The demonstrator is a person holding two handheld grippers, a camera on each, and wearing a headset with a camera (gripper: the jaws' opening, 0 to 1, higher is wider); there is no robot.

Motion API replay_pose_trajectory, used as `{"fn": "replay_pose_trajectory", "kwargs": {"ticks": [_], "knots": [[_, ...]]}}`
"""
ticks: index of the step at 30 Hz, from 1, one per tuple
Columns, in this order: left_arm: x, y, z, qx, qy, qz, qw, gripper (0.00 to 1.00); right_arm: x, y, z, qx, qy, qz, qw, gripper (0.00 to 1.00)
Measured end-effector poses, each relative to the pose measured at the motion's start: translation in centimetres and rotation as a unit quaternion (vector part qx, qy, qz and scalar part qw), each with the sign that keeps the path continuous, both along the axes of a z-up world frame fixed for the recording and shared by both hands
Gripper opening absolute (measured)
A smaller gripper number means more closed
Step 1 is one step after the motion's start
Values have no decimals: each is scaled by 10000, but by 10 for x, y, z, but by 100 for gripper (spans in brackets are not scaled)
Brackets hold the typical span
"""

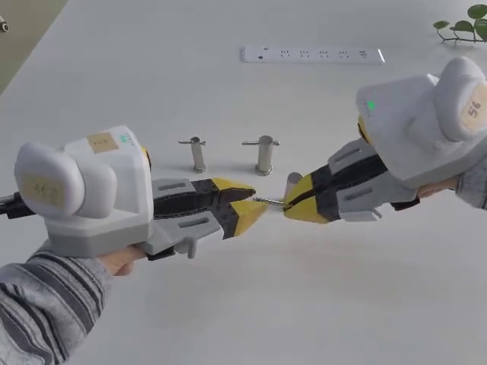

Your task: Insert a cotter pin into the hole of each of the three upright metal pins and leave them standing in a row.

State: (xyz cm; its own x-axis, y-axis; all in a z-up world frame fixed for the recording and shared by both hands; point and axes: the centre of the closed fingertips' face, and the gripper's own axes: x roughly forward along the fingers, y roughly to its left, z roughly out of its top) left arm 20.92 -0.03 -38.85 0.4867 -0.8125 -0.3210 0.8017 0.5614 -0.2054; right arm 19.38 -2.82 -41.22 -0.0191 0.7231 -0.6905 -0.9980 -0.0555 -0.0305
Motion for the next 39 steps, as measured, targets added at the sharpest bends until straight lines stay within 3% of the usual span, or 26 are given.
{"fn": "replay_pose_trajectory", "kwargs": {"ticks": [8,14,24,26,29,31,33,39], "knots": [[12,5,-7,237,-216,478,9983,20,13,-23,-8,-399,-248,-122,9988,0],[17,1,-12,430,-365,610,9965,23,26,-37,-12,-587,-398,-158,9974,0],[25,-15,-27,571,-320,901,9938,28,50,-60,-20,-1014,-623,-248,9926,0],[27,-17,-33,530,-197,969,9937,28,54,-63,-22,-1087,-664,-270,9915,0],[30,-20,-37,540,-164,1072,9926,28,60,-69,-25,-1178,-673,-319,9902,0],[32,-22,-39,536,-134,1118,9922,28,61,-71,-26,-1230,-669,-351,9895,0],[35,-23,-42,681,-205,1154,9908,29,63,-73,-28,-1274,-677,-364,9889,0],[39,-28,-54,770,-136,1311,9883,30,67,-75,-33,-1421,-674,-337,9870,0]]}}
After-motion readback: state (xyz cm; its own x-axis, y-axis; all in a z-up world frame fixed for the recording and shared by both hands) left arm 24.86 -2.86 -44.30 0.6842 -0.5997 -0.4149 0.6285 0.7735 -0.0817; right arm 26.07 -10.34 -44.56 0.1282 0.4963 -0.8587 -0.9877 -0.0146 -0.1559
